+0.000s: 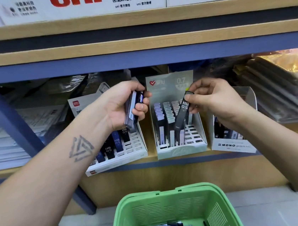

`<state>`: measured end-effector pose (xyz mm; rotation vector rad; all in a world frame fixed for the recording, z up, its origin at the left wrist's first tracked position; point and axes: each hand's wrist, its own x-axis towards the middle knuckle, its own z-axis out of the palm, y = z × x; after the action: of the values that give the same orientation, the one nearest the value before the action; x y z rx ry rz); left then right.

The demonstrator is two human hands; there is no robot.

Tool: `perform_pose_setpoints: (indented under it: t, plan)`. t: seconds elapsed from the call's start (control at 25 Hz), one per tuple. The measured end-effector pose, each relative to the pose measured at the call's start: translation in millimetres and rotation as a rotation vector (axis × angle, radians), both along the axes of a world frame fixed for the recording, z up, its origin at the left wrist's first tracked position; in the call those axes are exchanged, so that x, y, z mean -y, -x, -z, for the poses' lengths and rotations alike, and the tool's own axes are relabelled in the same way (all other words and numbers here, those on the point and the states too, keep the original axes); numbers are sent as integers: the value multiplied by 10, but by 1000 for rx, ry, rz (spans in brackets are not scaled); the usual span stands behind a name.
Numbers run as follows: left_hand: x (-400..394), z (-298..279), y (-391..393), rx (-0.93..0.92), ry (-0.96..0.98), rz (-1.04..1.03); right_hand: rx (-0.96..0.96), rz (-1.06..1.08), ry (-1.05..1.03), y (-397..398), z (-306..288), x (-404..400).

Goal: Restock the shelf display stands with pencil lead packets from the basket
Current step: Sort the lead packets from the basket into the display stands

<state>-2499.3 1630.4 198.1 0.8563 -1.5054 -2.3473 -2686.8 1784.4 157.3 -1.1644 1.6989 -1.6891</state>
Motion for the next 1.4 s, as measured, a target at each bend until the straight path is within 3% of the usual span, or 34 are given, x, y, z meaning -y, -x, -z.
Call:
perform_pose_setpoints:
  t: [0.2, 0.4, 0.52, 1.04, 1.32, 1.4]
  plan:
    - [57, 34, -89, 38, 57, -89, -125, -57, 10, -244, 36, 189]
    - [252, 105, -379, 125, 95, -125, -617, -2, -68, -739, 219, 625]
    - [378, 145, -558, 164, 86, -136, -759, 28, -69, -935, 360, 847]
    - [548, 333, -1016, 230, 143, -234, -828, -65, -149, -1095, 524, 1131]
    - [566, 369, -1077, 193, 105, -205, -1081, -16, -242, -1088, 615, 1151]
    - [544, 381, -1076, 198, 131, -191, -910, 4, -214, -1109, 523, 1138]
